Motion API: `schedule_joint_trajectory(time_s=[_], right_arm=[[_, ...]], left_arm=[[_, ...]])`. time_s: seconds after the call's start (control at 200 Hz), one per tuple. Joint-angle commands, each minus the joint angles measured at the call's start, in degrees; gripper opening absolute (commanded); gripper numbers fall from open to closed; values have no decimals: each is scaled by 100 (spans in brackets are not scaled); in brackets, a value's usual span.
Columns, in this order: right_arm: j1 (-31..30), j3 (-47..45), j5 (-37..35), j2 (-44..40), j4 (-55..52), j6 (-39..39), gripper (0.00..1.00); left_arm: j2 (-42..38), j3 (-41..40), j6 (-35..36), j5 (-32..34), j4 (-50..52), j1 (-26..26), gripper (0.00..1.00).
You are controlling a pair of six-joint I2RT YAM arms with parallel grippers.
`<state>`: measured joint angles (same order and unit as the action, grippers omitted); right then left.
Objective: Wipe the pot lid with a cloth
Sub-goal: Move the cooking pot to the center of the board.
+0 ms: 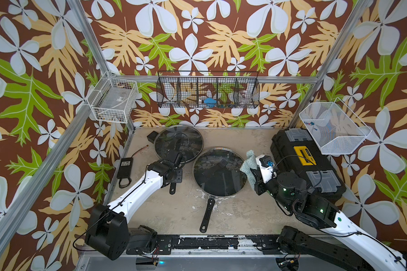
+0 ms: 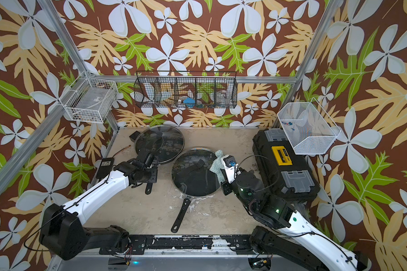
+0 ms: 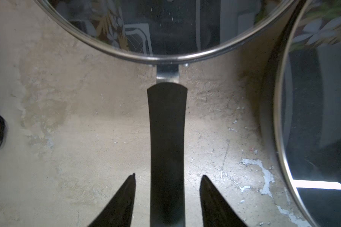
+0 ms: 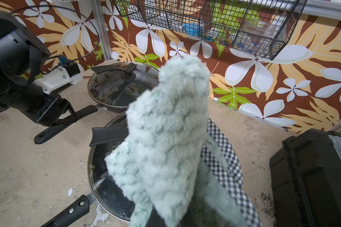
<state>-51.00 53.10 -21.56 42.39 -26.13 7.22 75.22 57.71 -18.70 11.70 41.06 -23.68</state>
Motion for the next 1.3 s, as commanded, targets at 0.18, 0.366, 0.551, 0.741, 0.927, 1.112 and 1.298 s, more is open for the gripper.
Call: schedule_joint_trajectory(time_s=[0.18,0.366,0.551,0.741,0.927,1.112,1.298], right_arm=[[3,126,-153,110,217,-107,0],[3,140,-129,182,313,-151,0],[8,112,-142,149,345,-143,0],[20,61,-260,59,310,-185,0],[44,16,-209,66,340,-211,0],[75,23,-95,163,422,-246,0],[81,63,-41,195,443,-274,0]], left_arm=[[28,1110,391,-88,651,4,98],[656,2095,569,65,715,150,100],[1765,3155,783,182,1155,408,99],[1560,2685,683,-192,797,409,100],[1176,1937,468,9,731,425,100],[759,835,168,-220,330,457,90],[793,380,51,-405,-139,476,74]])
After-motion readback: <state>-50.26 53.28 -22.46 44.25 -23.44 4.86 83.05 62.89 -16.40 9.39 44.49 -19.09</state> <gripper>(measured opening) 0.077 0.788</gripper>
